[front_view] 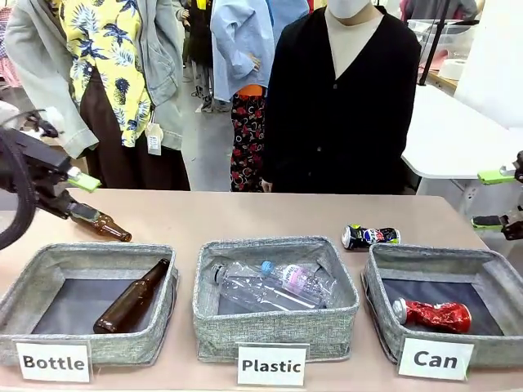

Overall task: Sort the can waste into the basket.
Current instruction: Pick up the can waste from the table and place it in the right Fabric basket.

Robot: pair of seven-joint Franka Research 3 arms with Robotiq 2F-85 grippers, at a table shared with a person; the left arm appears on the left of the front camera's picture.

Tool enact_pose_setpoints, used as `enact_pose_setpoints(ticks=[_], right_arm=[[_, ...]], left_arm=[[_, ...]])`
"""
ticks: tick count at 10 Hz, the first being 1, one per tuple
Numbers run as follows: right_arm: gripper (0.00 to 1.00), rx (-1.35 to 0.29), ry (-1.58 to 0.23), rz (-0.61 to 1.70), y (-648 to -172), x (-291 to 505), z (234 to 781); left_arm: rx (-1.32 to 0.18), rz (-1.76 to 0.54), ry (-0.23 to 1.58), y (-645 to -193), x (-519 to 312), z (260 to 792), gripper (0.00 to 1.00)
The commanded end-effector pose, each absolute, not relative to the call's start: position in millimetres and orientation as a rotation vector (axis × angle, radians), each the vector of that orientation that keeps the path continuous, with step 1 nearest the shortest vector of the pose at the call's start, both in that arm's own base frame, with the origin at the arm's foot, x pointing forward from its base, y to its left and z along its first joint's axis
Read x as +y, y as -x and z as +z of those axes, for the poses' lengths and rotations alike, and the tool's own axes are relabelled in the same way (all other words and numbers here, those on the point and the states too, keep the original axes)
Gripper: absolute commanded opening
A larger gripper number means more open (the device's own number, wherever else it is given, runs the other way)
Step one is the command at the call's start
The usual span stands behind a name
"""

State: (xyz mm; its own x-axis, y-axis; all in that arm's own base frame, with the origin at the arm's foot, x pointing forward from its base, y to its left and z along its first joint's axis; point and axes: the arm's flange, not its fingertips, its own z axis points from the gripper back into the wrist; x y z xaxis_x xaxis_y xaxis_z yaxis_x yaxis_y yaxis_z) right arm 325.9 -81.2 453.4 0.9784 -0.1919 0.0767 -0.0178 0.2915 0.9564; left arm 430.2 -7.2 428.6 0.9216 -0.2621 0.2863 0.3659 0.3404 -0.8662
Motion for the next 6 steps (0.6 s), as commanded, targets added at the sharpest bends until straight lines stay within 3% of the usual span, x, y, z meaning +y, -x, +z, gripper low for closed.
enact_pose_setpoints(ticks=[1,6], right_arm=[[1.00,-0.189,-1.265,-0.099,-323.0,-82.5,454.1],[1.00,-0.189,-1.265,-0.099,-323.0,-82.5,454.1]], left_arm=[[-0.128,-0.416,1.161,-417.7,-4.3,441.0,1.00],[-0.128,-0.416,1.161,-417.7,-4.3,441.0,1.00]])
